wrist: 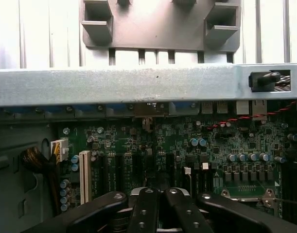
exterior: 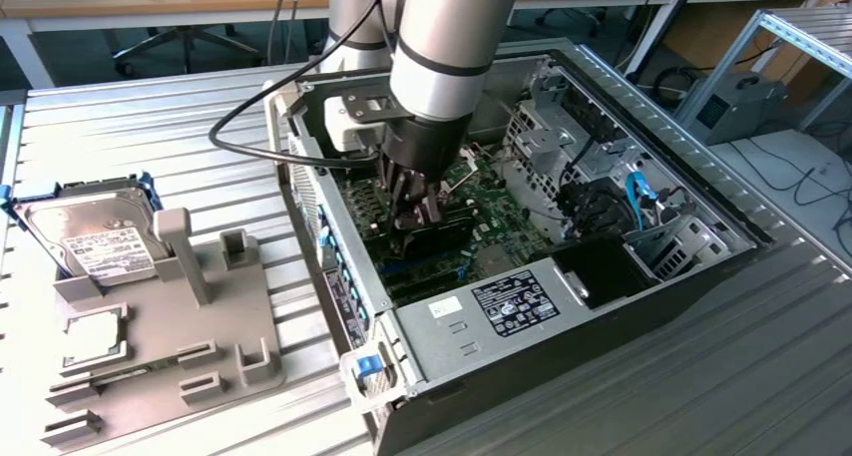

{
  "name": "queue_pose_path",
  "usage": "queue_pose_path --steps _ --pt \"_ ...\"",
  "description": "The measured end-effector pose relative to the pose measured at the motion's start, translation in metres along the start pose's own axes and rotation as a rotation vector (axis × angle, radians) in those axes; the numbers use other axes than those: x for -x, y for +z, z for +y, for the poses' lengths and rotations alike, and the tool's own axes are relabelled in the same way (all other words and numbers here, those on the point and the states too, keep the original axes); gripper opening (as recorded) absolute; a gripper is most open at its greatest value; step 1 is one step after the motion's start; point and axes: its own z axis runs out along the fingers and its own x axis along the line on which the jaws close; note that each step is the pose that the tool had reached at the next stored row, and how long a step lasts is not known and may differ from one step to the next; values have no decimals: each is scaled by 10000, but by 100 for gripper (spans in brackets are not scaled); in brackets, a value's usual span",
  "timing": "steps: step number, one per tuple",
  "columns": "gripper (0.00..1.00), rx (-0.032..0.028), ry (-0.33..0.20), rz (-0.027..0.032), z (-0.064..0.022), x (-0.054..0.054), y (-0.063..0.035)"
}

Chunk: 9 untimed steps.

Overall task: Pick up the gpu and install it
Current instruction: 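Press down on the gpu until it lock into place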

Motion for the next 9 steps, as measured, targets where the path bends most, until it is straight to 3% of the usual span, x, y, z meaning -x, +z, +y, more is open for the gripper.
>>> queue_pose_path --steps 9 --pt "11 -13 -2 -21 -3 2 26"
